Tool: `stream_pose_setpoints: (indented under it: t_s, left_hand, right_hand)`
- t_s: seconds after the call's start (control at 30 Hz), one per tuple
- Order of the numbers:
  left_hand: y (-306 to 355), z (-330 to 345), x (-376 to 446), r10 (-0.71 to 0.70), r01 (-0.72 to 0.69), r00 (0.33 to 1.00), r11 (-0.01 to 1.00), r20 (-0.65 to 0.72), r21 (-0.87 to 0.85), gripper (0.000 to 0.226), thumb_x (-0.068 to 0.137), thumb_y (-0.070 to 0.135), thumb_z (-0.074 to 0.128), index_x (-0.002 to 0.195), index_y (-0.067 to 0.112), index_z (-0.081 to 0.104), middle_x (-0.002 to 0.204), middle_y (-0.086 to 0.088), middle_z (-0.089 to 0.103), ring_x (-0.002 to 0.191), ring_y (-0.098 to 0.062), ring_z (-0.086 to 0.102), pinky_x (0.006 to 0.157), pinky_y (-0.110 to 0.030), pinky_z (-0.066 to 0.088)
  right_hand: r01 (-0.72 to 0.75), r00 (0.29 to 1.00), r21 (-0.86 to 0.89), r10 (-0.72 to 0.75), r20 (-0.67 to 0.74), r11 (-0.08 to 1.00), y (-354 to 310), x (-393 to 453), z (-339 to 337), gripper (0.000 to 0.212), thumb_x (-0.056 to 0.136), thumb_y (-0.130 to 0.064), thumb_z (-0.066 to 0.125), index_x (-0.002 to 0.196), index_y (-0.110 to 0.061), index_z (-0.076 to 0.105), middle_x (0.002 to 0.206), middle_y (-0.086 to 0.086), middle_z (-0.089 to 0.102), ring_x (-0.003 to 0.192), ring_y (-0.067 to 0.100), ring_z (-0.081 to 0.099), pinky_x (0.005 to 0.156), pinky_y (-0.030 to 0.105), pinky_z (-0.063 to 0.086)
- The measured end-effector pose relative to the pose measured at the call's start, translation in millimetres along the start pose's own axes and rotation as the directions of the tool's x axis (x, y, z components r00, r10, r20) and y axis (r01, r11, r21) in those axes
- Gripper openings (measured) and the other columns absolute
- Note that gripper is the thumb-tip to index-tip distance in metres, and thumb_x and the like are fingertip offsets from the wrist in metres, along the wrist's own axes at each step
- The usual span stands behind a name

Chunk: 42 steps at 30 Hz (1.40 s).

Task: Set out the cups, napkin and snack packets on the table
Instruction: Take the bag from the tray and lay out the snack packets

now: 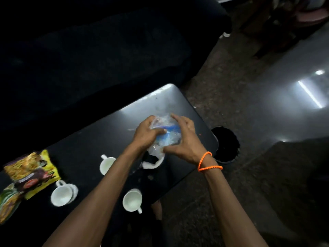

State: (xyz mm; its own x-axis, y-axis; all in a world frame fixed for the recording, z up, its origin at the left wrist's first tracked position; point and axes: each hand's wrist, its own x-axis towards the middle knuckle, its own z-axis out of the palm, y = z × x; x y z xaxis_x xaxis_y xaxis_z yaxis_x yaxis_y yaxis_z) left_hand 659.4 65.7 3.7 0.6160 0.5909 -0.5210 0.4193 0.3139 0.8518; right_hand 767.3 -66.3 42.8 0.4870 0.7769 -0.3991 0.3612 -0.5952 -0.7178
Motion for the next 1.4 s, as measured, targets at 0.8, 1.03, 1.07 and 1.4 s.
stream_pose_setpoints:
  t_s: [0.8, 1.03, 1.07, 1.4]
  left_hand:
    - [5, 127, 38, 0.055, -0.030, 0.951, 0.996, 0.305, -0.084, 0.025, 0.099, 0.011, 0.062, 0.120, 0.018, 0.072, 0.117, -0.004, 0.078, 0.102, -0.017, 0.076, 0.085, -0.030, 0.058]
    - [0, 82, 43, 0.110, -0.083, 0.974, 0.986, 0.198, -0.142, 0.024, 0.098, 0.012, 0.063, 0.117, 0.020, 0.074, 0.108, 0.001, 0.081, 0.101, -0.018, 0.078, 0.077, -0.024, 0.060]
    - [0, 70, 41, 0.114, -0.089, 0.980, 0.984, 0.163, -0.155, 0.024, 0.097, 0.012, 0.063, 0.117, 0.019, 0.074, 0.107, 0.002, 0.081, 0.100, -0.018, 0.078, 0.076, -0.023, 0.060]
    - [-21, -123, -46, 0.002, -0.147, 0.950, 0.883, -0.311, -0.445, 0.027, 0.088, 0.026, 0.064, 0.112, 0.024, 0.073, 0.103, 0.001, 0.080, 0.088, -0.018, 0.078, 0.062, -0.021, 0.052]
  right_hand:
    - [-0.654, 0.717, -0.209, 0.508, -0.477, 0.727, 271, 14, -82, 0.136, 0.061, -0.043, 0.097, 0.165, -0.045, 0.009, 0.175, 0.008, -0.015, 0.160, 0.043, -0.015, 0.117, 0.078, 0.017]
    - [-0.501, 0.773, -0.108, 0.389, -0.501, 0.859, 261, 26, -65, 0.100, 0.082, -0.023, 0.079, 0.166, -0.020, 0.023, 0.175, 0.020, 0.007, 0.162, 0.041, 0.002, 0.124, 0.062, 0.022]
    - [-0.467, 0.778, -0.081, 0.365, -0.511, 0.881, 250, 31, -62, 0.097, 0.084, -0.018, 0.078, 0.165, -0.016, 0.025, 0.173, 0.023, 0.010, 0.161, 0.042, 0.006, 0.126, 0.056, 0.021]
    - [0.167, 0.827, 0.014, -0.132, -0.547, 0.986, 19, 96, 45, 0.078, 0.078, -0.003, 0.085, 0.149, -0.006, 0.052, 0.144, 0.007, 0.057, 0.119, 0.032, 0.065, 0.092, 0.038, 0.057]
